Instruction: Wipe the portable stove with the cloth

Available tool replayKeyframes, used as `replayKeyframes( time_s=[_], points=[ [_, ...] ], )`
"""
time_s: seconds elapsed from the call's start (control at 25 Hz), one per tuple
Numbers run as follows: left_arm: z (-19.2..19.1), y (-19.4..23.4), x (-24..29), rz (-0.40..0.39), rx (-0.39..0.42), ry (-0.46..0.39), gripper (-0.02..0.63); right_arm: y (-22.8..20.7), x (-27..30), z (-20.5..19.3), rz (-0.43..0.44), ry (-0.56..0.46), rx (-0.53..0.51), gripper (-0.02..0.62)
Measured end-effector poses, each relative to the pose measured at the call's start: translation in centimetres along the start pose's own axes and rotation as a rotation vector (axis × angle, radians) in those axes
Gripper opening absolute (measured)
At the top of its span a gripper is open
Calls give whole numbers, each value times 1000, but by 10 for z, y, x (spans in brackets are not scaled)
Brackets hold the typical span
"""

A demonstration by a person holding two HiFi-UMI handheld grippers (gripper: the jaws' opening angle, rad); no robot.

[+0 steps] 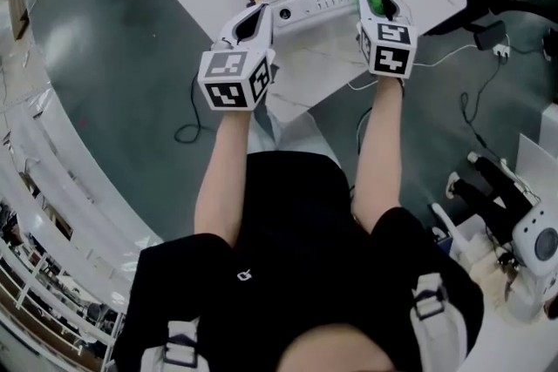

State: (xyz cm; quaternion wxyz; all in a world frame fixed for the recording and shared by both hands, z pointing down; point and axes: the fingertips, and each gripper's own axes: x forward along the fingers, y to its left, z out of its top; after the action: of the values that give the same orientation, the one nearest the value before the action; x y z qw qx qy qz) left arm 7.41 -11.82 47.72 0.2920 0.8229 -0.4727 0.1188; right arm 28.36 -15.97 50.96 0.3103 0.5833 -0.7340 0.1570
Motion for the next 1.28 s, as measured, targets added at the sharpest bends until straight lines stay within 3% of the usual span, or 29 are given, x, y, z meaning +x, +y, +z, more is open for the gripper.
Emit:
replayKeyframes(
  time_s=[0.2,0.96,1.28],
  points=[
    [-10,7,-9,15,-19,8,-5,24,-3,3,-3,5,-91,106],
    [-12,23,-35,59,-42,-19,-5,108,-15,5,126,-13,-139,103],
    [-7,18,-38,66,-22,-26,-5,152,-19,10,226,-32,-169,104]
  ],
)
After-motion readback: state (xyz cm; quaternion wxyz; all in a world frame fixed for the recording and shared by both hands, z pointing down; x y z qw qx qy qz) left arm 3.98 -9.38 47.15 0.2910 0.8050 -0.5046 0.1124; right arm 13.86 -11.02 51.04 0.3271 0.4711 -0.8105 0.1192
